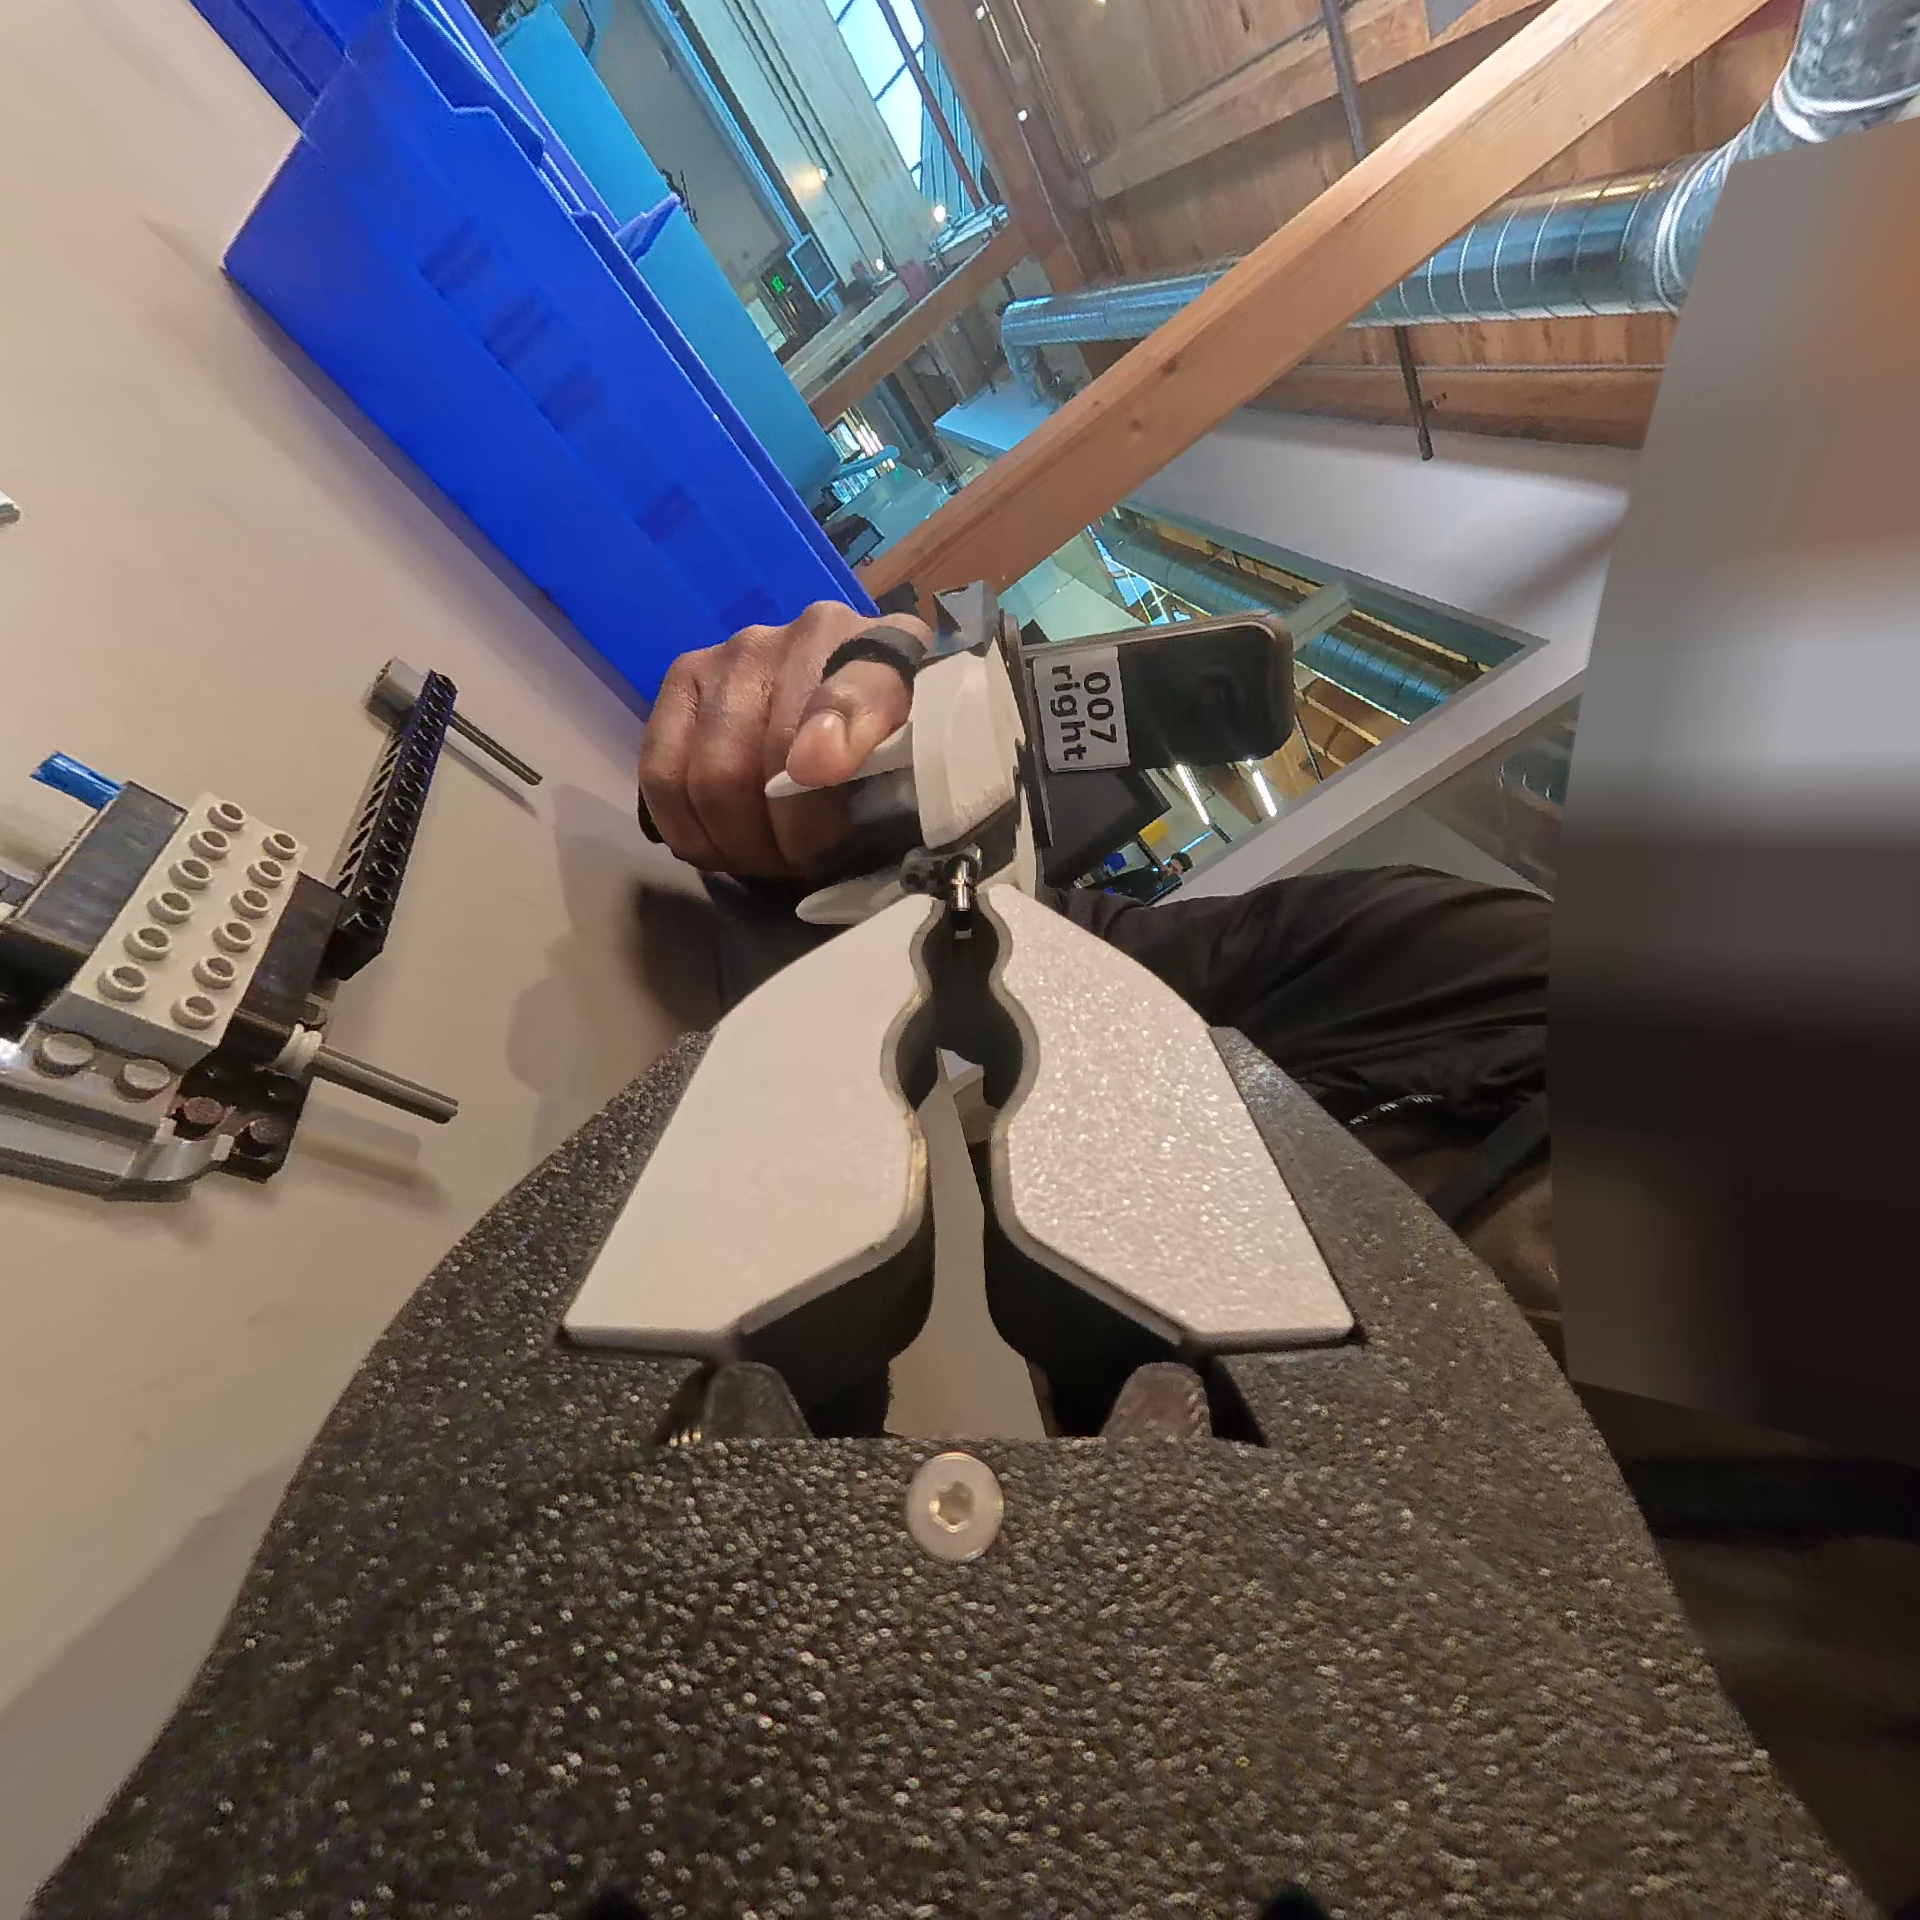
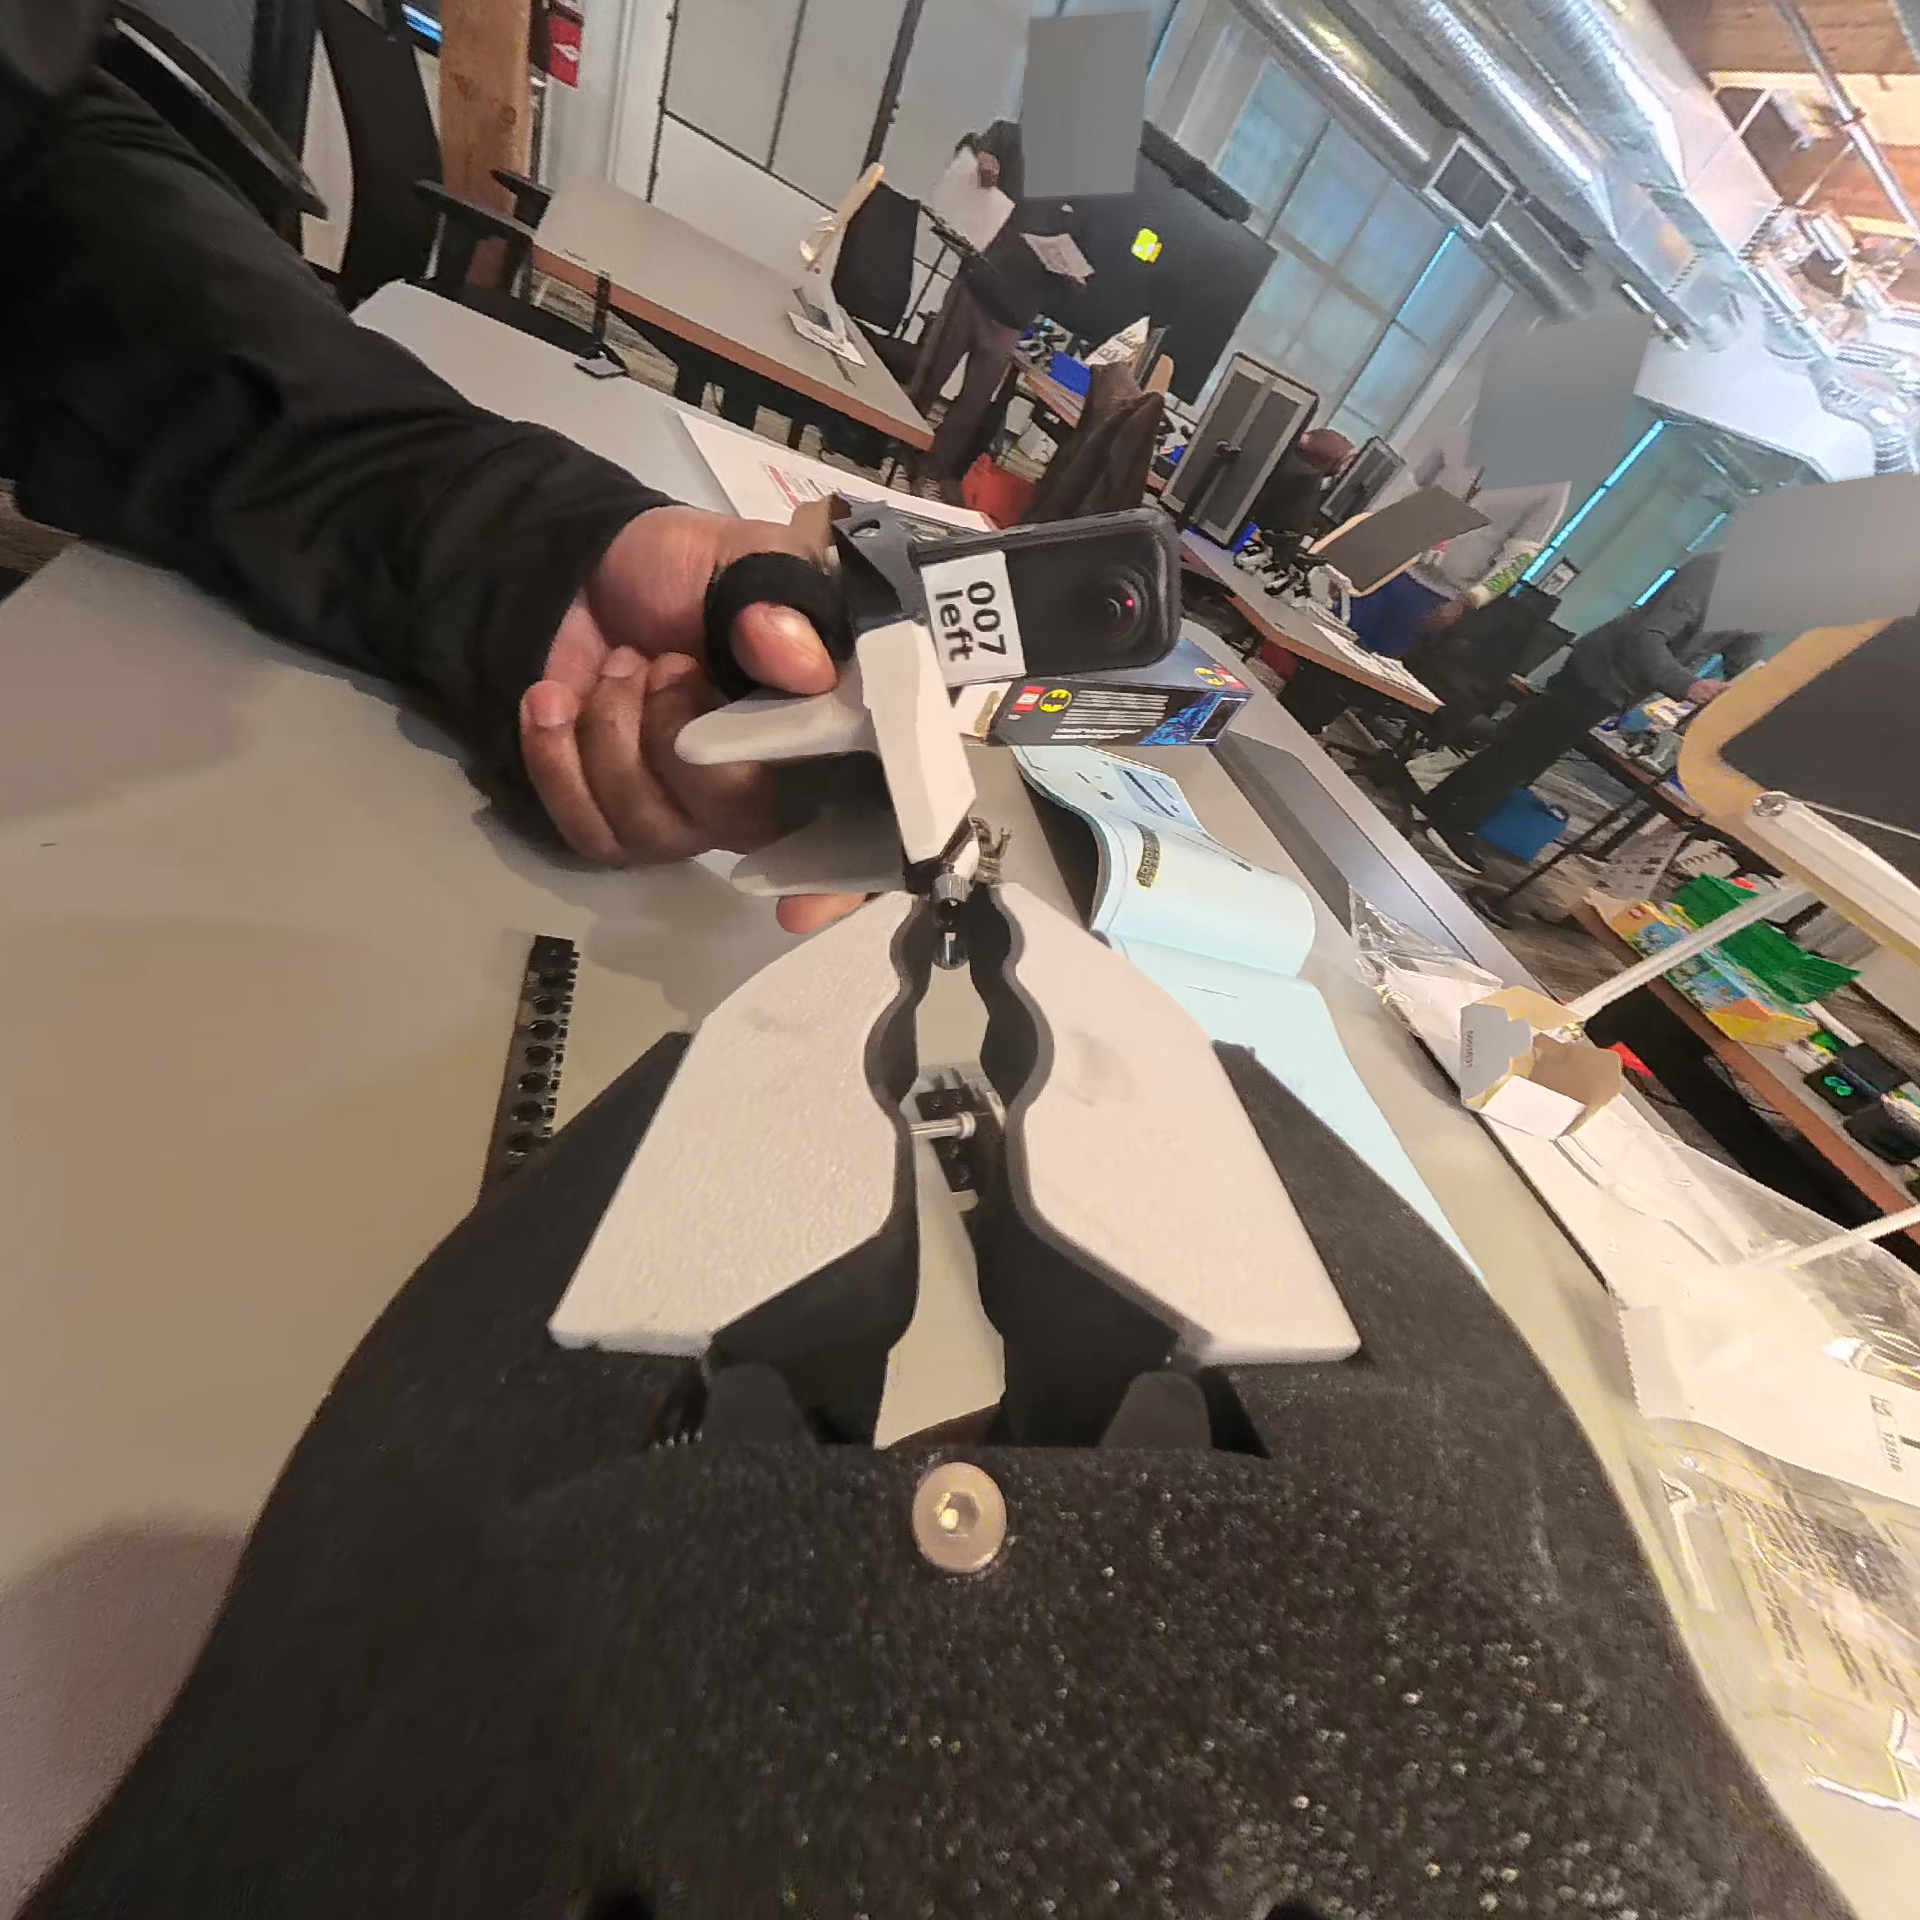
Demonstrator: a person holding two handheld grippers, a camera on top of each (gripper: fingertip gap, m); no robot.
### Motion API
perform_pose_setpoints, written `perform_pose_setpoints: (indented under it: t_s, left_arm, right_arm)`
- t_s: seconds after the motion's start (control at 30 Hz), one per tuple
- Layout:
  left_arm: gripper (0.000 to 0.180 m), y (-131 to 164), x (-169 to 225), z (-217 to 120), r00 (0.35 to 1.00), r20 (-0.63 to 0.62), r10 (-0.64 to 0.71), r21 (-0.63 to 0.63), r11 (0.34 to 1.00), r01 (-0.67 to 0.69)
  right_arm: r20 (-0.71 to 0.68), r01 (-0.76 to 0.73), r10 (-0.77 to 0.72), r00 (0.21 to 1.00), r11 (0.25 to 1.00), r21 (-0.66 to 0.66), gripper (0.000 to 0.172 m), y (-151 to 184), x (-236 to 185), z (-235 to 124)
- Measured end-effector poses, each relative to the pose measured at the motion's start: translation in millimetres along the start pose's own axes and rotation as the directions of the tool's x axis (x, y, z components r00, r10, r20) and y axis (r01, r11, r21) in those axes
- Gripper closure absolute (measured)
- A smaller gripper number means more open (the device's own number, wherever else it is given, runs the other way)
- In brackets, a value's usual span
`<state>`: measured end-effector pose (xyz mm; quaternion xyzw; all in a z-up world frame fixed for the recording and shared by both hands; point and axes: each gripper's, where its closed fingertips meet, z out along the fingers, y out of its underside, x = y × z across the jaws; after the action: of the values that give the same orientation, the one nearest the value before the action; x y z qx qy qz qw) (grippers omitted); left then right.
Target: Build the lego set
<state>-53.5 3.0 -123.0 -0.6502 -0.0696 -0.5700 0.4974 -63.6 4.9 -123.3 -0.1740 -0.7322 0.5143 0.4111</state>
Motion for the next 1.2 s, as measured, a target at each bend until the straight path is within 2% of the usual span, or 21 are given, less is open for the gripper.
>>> perform_pose_setpoints:
  t_s: [0.27, 0.5, 0.73, 0.9, 1.2]
  left_arm:
    - [0.178, 5.8, 5.1, 2.0, 0.999, -0.031, 0.013, -0.043, 0.999, -0.015]
    - [0.177, 6.8, 7.5, 0.8, 0.991, 0.001, 0.131, -0.077, 0.988, -0.13]
    - [0.177, 11.6, 6.6, 1.5, 0.956, 0.068, 0.286, -0.152, 0.95, -0.274]
    - [0.177, 14.3, 2.1, 1.0, 0.954, 0.088, 0.286, -0.178, 0.947, -0.267]
    - [0.177, 26.0, -13.3, -1.3, 0.952, 0.169, 0.255, -0.277, 0.939, -0.202]
  right_arm:
    - [0.092, -0.064, 0.062, 0.994, 0.998, 0.024, 0.164, -3.2, -7.7, -3.7]
    - [0.168, -0.225, 0.216, 0.962, 0.974, 0.038, 0.164, -5.5, -10.0, -3.4]
    - [0.218, -0.316, 0.304, 0.927, 0.949, 0.018, 0.164, -5.0, -12.0, -3.2]
    - [0.21, -0.264, 0.264, 0.941, 0.964, -0.028, 0.164, 0.9, -14.5, -2.8]
    - [0.178, -0.033, 0.063, 0.982, 0.986, -0.166, 0.164, 18.8, -21.1, -1.1]
